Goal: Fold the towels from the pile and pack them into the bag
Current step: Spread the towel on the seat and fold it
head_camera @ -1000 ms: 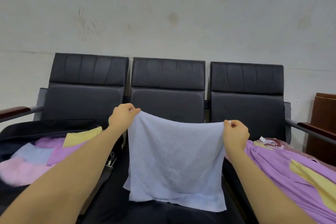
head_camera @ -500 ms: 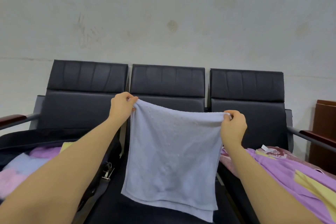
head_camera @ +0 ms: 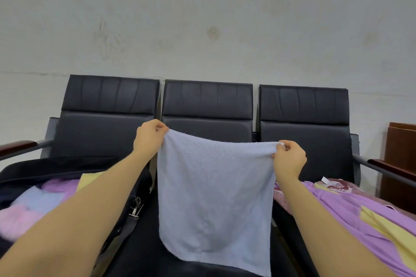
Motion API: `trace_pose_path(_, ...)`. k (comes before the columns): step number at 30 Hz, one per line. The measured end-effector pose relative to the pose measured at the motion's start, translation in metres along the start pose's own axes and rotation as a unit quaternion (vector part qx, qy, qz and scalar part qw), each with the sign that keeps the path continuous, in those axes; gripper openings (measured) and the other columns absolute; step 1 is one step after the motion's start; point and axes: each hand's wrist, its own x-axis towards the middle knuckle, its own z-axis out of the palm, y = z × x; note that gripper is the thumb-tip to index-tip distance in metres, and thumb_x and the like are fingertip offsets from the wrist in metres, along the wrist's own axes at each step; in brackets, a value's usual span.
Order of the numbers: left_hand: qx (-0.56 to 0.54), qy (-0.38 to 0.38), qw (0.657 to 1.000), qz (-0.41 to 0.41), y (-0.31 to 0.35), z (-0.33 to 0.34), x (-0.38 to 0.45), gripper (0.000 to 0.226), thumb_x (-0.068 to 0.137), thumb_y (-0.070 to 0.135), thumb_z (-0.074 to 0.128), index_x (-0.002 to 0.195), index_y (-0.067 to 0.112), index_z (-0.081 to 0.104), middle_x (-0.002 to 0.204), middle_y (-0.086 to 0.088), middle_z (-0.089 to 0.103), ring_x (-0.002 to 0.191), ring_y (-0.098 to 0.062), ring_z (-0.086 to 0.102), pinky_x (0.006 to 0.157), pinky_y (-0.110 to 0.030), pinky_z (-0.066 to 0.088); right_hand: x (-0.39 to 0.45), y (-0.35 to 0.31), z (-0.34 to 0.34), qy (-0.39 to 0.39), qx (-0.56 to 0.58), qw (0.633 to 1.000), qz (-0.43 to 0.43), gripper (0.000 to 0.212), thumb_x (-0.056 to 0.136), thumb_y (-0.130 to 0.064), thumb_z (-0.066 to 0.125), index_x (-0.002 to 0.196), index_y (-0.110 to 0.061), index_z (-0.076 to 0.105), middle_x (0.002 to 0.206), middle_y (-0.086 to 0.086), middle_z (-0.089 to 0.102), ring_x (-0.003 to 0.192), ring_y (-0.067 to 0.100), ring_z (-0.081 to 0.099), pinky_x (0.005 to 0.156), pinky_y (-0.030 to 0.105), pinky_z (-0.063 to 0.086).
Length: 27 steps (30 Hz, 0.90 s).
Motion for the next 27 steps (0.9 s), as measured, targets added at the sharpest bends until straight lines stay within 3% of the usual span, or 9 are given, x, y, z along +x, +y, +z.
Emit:
trace_pose_path(2,-0.026,-0.019,0.999,-0.007,-0.007,0.001,-0.004,0.013,0.093,0.014,0.057,0.103,0.010,0.065,0.097,-0.008,0.067,0.087,-0.022,0.063,0.081,-0.031,0.048,0.000,0.005,-0.003,-0.015,-0.001,1.000,0.006,0.018,0.095,-0.008,0.050,0.104,-0.006,0.065,0.094,0.014,0.066,0.069,0.023,0.064,0.066,0.030,0.047)
trace_pose_path(5,-0.067,-0.020,0.997,-0.026,-0.016,0.004,-0.008,0.018,0.090,0.009,0.060,0.107,0.008,0.064,0.095,-0.010,0.068,0.085,-0.019,0.063,0.082,-0.029,0.047,-0.002,0.014,-0.006,-0.030,0.020,0.999,0.004,0.018,0.095,-0.002,0.049,0.106,-0.010,0.061,0.090,0.009,0.065,0.046,0.007,0.060,0.056,0.018,0.042)
trace_pose_path(7,-0.085,-0.019,0.996,-0.033,-0.022,0.008,-0.010,0.021,0.088,0.007,0.061,0.109,0.008,0.064,0.097,-0.009,0.069,0.090,-0.020,0.063,0.086,-0.033,0.049,-0.003,0.020,-0.006,-0.043,0.041,0.998,0.000,0.025,0.093,0.003,0.048,0.109,-0.010,0.061,0.091,0.009,0.065,0.050,0.002,0.062,0.057,0.012,0.044)
trace_pose_path(9,-0.089,-0.023,0.995,-0.035,-0.028,0.012,-0.011,0.023,0.087,0.007,0.061,0.110,0.009,0.064,0.099,-0.008,0.068,0.096,-0.022,0.062,0.091,-0.035,0.049,-0.003,0.025,-0.005,-0.057,0.042,0.998,0.001,0.028,0.091,0.005,0.047,0.111,-0.008,0.063,0.097,0.013,0.066,0.071,0.009,0.067,0.063,0.010,0.046)
trace_pose_path(12,-0.071,-0.038,0.996,-0.031,-0.035,0.020,-0.011,0.026,0.089,0.007,0.058,0.114,0.007,0.064,0.103,-0.009,0.068,0.101,-0.022,0.061,0.094,-0.036,0.048,-0.001,0.032,-0.002,-0.071,0.019,0.997,0.005,0.026,0.091,0.001,0.049,0.108,-0.008,0.065,0.100,0.013,0.067,0.093,0.027,0.065,0.077,0.027,0.049)
trace_pose_path(18,0.042,-0.027,0.996,-0.072,-0.043,0.038,-0.011,0.015,0.094,0.020,0.051,0.099,0.021,0.065,0.096,0.000,0.064,0.087,-0.018,0.055,0.068,-0.032,0.039,-0.001,0.045,0.006,-0.059,-0.030,0.998,-0.001,0.014,0.095,-0.008,0.050,0.093,-0.010,0.063,0.084,0.009,0.065,0.056,0.014,0.059,0.053,0.018,0.038)
trace_pose_path(20,0.057,-0.019,0.996,-0.069,-0.048,0.044,-0.013,0.015,0.096,0.021,0.048,0.100,0.022,0.062,0.094,0.002,0.062,0.082,-0.017,0.056,0.065,-0.031,0.037,0.000,0.051,0.012,-0.051,-0.034,0.998,-0.004,0.015,0.095,-0.008,0.049,0.090,-0.011,0.063,0.085,0.008,0.064,0.062,0.017,0.059,0.053,0.018,0.037)
trace_pose_path(23,0.037,-0.025,0.997,-0.063,-0.060,0.056,-0.011,0.012,0.097,0.020,0.047,0.097,0.021,0.059,0.091,0.001,0.063,0.064,-0.017,0.064,0.063,-0.031,0.047,0.005,0.065,0.022,-0.042,-0.036,0.998,-0.003,0.015,0.093,-0.007,0.048,0.088,-0.013,0.062,0.087,0.008,0.063,0.079,0.022,0.059,0.062,0.025,0.041)
trace_pose_path(27,-0.031,-0.020,0.994,-0.105,-0.076,0.079,0.001,0.011,0.096,0.015,0.050,0.095,0.017,0.060,0.090,-0.004,0.064,0.067,-0.017,0.066,0.073,-0.038,0.055,0.015,0.084,0.046,-0.057,-0.062,0.996,-0.004,0.013,0.095,-0.010,0.045,0.089,-0.018,0.054,0.100,0.013,0.059,0.086,0.024,0.059,0.075,0.039,0.051)
